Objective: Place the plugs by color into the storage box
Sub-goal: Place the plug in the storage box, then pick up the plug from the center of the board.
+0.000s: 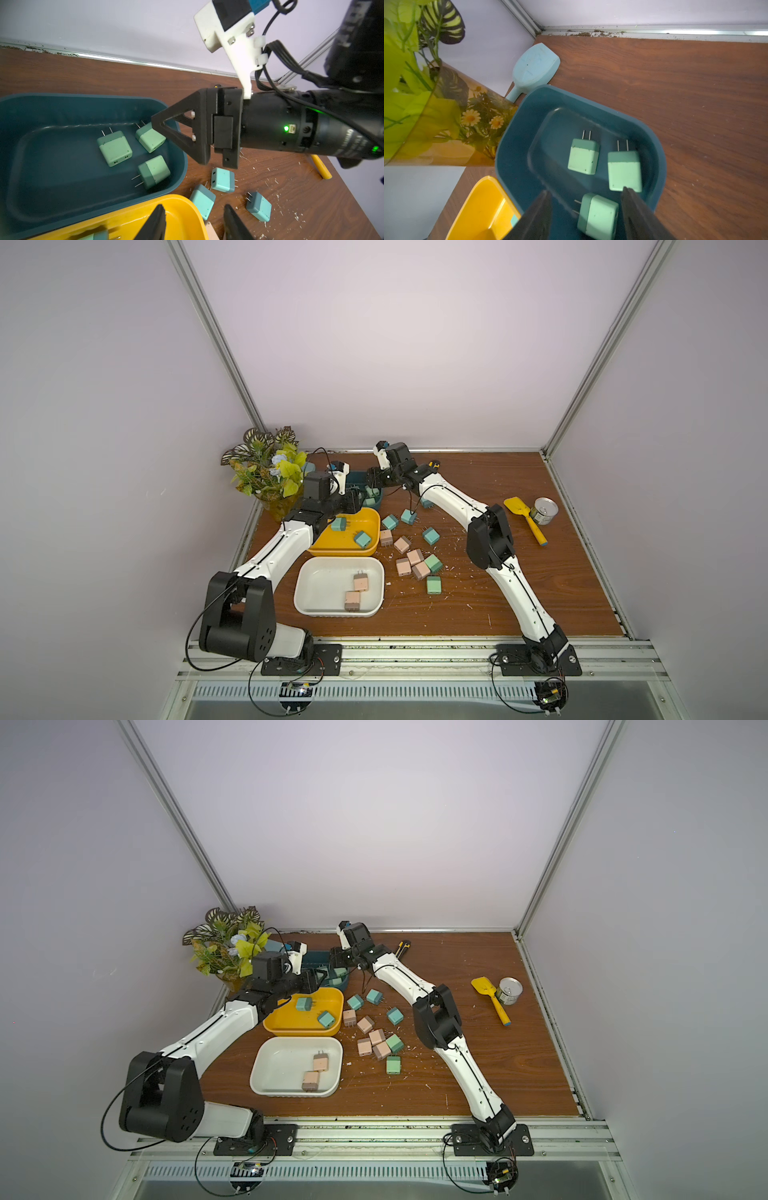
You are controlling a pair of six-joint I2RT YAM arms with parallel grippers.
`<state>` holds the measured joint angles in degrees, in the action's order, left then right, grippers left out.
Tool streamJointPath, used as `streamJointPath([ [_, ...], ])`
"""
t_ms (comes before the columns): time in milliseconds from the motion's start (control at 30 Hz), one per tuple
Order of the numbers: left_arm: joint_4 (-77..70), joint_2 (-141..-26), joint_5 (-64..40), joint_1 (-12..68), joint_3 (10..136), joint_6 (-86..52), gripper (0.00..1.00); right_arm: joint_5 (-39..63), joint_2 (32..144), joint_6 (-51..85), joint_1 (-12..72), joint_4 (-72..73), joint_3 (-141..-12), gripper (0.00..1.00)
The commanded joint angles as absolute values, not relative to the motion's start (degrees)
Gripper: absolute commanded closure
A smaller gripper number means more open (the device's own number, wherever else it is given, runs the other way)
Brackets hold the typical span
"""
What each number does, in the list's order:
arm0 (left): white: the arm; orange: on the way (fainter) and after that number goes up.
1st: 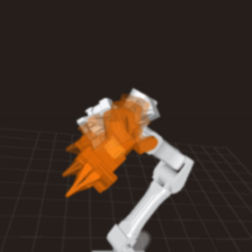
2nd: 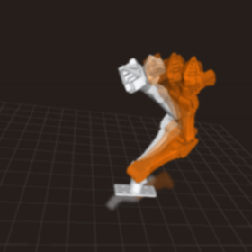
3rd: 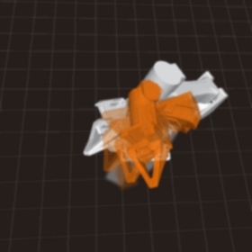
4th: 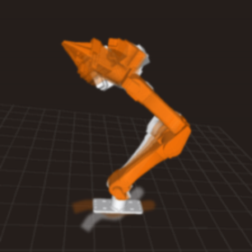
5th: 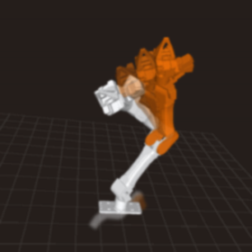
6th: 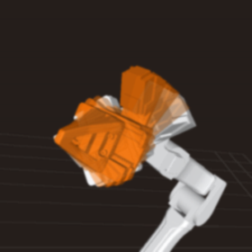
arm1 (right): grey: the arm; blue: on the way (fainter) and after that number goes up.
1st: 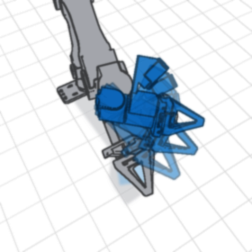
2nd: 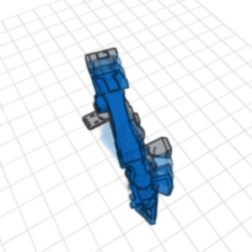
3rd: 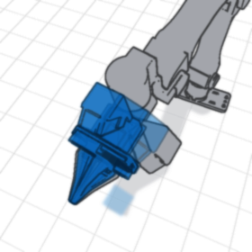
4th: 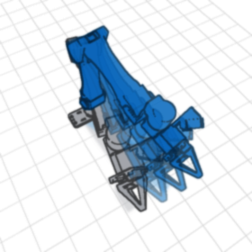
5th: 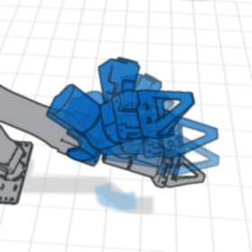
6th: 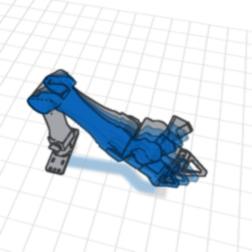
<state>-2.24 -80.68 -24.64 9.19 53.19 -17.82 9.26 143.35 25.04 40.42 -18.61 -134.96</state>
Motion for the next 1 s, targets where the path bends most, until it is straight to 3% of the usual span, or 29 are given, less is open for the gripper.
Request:
streamJointPath([
  [0,-4.3,-78.29,-25.93,8.83,52.32,-18.37,0.53,9.05,133.99,25.24,42.0,-18.16,-133.3,0.41],
  [233,-4.85,-77.26,-26.22,9.46,51.9,-18.7,0.53,10.69,119.75,28.94,43.39,-8.13,-111.98,0.41],
  [433,-3.82,-76.6,-24.84,12.05,52.13,-17.13,0.52,5.0,102.96,30.98,43.67,-0.17,-87.57,0.41],
  [967,4.59,-80.14,-17.72,28.44,55.2,-6.62,0.49,-7.53,68.78,32.43,43.68,-0.46,-44.33,0.47],
])
